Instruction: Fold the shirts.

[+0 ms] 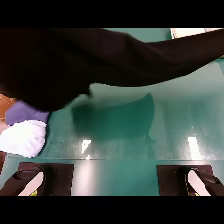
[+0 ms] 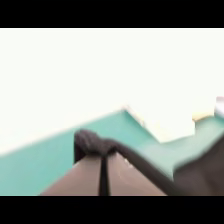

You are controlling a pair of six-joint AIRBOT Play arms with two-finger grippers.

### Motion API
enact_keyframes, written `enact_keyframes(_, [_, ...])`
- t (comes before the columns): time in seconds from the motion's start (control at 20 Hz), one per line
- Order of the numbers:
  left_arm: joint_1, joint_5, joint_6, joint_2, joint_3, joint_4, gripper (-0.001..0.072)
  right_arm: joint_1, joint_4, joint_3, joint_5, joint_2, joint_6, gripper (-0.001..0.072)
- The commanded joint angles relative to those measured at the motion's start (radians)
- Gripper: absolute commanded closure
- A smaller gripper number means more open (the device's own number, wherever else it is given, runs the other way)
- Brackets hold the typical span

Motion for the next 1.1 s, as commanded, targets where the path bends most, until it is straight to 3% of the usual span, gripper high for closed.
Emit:
enact_keyframes(0.0, [0.000,0.046,-0.018,0.041,0.059,0.031,0.0684,-0.083,0.000,0.219,0.091,-0.043,0.002,0.0698])
enact_keyframes(0.15, [0.000,0.040,-0.095,0.014,-0.034,0.153,0.0684,-0.098,0.003,0.372,0.158,-0.171,0.029,0.0698])
enact_keyframes(0.25, [0.000,0.033,-0.106,-0.038,-0.135,0.180,0.0683,-0.080,0.019,0.343,0.148,-0.245,0.032,0.0698])
enact_keyframes(0.55, [0.000,-0.023,-0.087,-0.370,-0.352,0.182,0.0682,0.151,-0.143,0.059,0.127,-0.536,0.040,0.0698])
enact_keyframes(0.85, [0.000,0.028,-0.034,-0.716,-0.367,0.183,0.0679,0.193,-0.148,0.020,0.035,-0.826,0.049,0.0696])
enact_keyframes(0.9, [0.000,0.027,-0.035,-0.743,-0.367,0.183,0.0467,0.193,-0.148,0.020,0.034,-0.846,0.050,0.0675])
enact_keyframes(0.95, [0.000,0.027,-0.038,-0.758,-0.367,0.185,0.0129,0.190,-0.148,0.020,0.036,-0.859,0.050,0.0458])
enact_keyframes(1.0, [0.002,0.022,-0.054,-0.759,-0.367,0.186,0.0057,0.180,-0.145,0.020,0.044,-0.862,0.050,0.0331])
enact_keyframes(1.05, [0.010,0.003,-0.066,-0.755,-0.364,0.183,0.0057,0.169,-0.117,0.020,0.065,-0.859,0.045,0.0332])
